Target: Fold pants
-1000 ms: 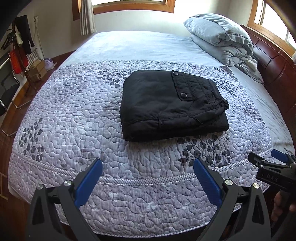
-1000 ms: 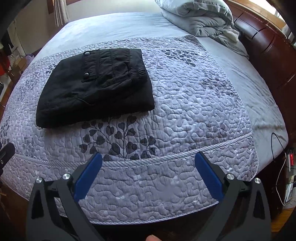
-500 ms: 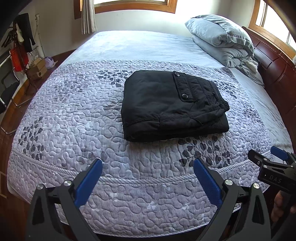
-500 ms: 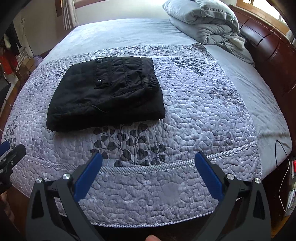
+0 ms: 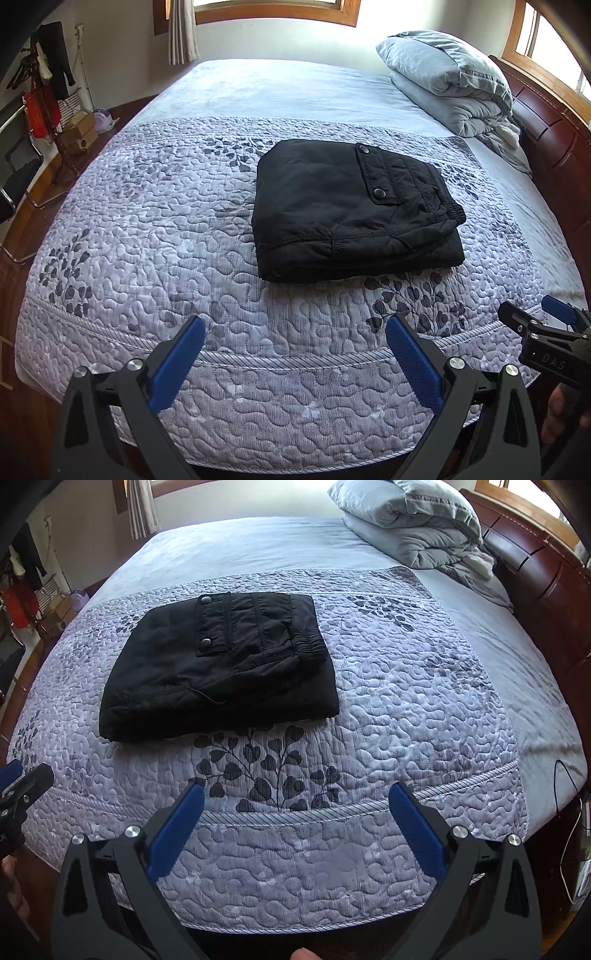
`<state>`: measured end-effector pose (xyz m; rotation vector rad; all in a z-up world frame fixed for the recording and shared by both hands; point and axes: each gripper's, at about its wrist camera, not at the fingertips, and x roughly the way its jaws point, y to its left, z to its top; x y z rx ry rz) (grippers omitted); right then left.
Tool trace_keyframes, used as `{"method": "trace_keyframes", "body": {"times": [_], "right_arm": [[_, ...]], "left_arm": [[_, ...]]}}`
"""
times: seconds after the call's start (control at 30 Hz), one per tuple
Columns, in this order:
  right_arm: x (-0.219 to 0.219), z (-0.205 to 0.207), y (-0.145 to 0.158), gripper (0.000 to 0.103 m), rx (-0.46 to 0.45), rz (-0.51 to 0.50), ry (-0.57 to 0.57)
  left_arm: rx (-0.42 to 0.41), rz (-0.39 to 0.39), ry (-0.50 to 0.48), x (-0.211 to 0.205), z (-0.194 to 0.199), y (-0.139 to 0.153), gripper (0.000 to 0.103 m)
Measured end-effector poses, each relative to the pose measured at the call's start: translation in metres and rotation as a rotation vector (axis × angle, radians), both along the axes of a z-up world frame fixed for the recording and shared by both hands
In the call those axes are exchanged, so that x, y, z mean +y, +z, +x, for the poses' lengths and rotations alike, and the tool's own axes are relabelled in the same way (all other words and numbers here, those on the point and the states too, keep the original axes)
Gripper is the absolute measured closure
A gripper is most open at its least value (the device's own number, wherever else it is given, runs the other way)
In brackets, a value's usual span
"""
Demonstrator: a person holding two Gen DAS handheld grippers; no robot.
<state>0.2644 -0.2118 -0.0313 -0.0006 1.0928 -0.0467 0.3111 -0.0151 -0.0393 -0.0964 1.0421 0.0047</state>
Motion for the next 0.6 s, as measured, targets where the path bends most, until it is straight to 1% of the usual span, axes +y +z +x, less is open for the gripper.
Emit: {"method": "trace_keyframes", "body": {"times": [0.17,0.6], "right_arm": [[0.0012,0.001,-0.0008,0.003,0.001,0.021,0.006],[0.0058,0.002,-0.002,0.003,-0.002,0.023,0.017]], "left_arm": [[-0.004,0.002,-0.007,-0.0006,0.0005,0.0012,0.004],[-0.002,0.0,-0.004,0.0016,0.0015,0.0011,0.004]]}}
